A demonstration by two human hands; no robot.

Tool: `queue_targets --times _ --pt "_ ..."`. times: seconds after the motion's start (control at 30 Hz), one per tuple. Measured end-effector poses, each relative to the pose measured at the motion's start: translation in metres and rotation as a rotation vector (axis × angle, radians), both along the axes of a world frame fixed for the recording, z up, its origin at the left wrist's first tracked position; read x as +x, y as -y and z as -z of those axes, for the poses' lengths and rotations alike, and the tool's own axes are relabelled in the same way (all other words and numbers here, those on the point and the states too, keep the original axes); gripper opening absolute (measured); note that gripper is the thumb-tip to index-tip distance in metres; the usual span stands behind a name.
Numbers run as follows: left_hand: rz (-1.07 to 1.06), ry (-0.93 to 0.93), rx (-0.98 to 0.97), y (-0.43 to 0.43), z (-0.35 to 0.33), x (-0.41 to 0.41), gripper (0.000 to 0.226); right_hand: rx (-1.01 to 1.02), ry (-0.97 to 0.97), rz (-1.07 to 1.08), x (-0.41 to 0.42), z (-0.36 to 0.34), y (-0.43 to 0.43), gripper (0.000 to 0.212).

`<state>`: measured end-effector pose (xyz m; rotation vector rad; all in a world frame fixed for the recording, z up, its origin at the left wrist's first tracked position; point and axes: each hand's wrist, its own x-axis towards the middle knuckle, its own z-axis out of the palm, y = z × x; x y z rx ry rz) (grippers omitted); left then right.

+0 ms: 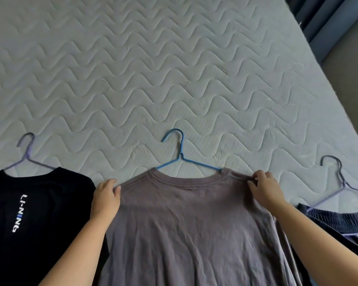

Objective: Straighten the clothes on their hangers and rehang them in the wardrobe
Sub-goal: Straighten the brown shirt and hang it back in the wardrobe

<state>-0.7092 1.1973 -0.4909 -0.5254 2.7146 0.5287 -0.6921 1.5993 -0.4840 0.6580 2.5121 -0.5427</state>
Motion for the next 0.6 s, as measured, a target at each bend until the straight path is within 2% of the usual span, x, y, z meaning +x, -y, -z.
queue_targets --times 0.2,0.3,0.4,0.5,0.6 --pt "-0.011 0.049 -0.04 0.006 0.017 -0.006 0.016 -0.014 0.041 -0.021 -0.004 0.009 -0.006 0.025" --pt "-0.003 0.069 -0.081 0.003 0.02 -0.007 0.018 -0.026 0.043 -0.016 -0.003 0.011 -0.008 0.02" --pt "-0.07 0.097 -0.014 -0.003 0.014 -0.003 0.021 -0.085 0.034 0.013 -0.002 0.006 -0.007 0.01" --pt "-0.13 0.068 0.041 -0.003 -0.006 0.007 0.023 -0.169 0.002 0.092 0.003 -0.01 -0.004 0.014" --pt "-0.132 -0.002 0.052 -0.002 -0.036 0.029 0.023 -0.212 -0.09 0.16 0.022 -0.032 0.0 0.031"
